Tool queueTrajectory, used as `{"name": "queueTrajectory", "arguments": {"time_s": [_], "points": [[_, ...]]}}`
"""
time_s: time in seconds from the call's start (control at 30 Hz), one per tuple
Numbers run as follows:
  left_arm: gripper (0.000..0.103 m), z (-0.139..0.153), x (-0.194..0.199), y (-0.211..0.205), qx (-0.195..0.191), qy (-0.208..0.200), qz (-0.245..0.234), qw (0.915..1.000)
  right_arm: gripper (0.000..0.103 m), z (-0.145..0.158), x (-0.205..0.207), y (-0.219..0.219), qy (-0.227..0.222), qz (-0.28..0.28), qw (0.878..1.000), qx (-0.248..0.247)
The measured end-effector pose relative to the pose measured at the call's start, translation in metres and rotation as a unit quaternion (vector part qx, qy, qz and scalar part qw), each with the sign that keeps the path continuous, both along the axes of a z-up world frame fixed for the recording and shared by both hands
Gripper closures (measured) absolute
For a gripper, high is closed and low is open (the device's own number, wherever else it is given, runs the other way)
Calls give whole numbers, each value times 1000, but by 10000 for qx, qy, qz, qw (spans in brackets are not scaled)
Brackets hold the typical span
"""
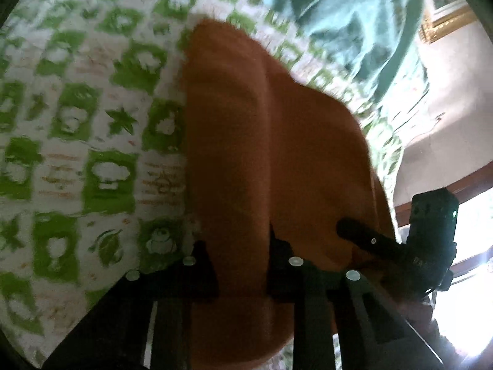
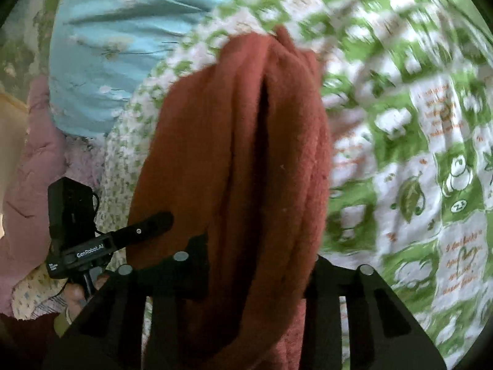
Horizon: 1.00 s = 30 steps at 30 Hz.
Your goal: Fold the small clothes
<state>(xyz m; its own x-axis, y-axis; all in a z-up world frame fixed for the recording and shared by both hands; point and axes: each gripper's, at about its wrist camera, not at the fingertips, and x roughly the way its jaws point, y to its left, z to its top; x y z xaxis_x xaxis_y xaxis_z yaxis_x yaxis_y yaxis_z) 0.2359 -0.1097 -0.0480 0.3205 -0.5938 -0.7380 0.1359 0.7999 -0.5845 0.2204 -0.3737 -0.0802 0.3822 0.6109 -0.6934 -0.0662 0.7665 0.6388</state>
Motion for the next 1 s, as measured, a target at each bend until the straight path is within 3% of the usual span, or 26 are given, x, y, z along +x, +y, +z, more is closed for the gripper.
{"name": "queueTrajectory", "arguments": {"time_s": [0.1,0.23,0.43,0.53,0.67,0.73,0.8,0.9,1.0], "points": [[82,27,-19,19,65,-304,123,9994,70,19,-11,22,-322,251,9990,196],[82,60,-56,78,192,-602,428,9971,70,34,-25,69,-596,634,9948,532],[82,82,-106,169,580,-753,946,9910,70,41,-31,160,-751,1385,9833,912],[82,72,-129,208,688,-585,1224,9884,70,32,-37,201,-638,1770,9771,995],[80,36,-149,238,907,-143,1370,9863,68,0,-41,233,-100,1959,9766,886],[70,16,-155,248,950,217,1400,9853,59,-13,-44,236,153,1914,9794,629],[60,10,-162,257,895,283,1413,9855,52,-19,-45,230,385,1782,9821,480],[46,13,-169,265,977,216,1401,9851,43,-6,-46,209,358,1438,9886,278],[42,15,-171,275,1011,229,1429,9843,40,23,-44,191,-3,989,9950,-112]]}}
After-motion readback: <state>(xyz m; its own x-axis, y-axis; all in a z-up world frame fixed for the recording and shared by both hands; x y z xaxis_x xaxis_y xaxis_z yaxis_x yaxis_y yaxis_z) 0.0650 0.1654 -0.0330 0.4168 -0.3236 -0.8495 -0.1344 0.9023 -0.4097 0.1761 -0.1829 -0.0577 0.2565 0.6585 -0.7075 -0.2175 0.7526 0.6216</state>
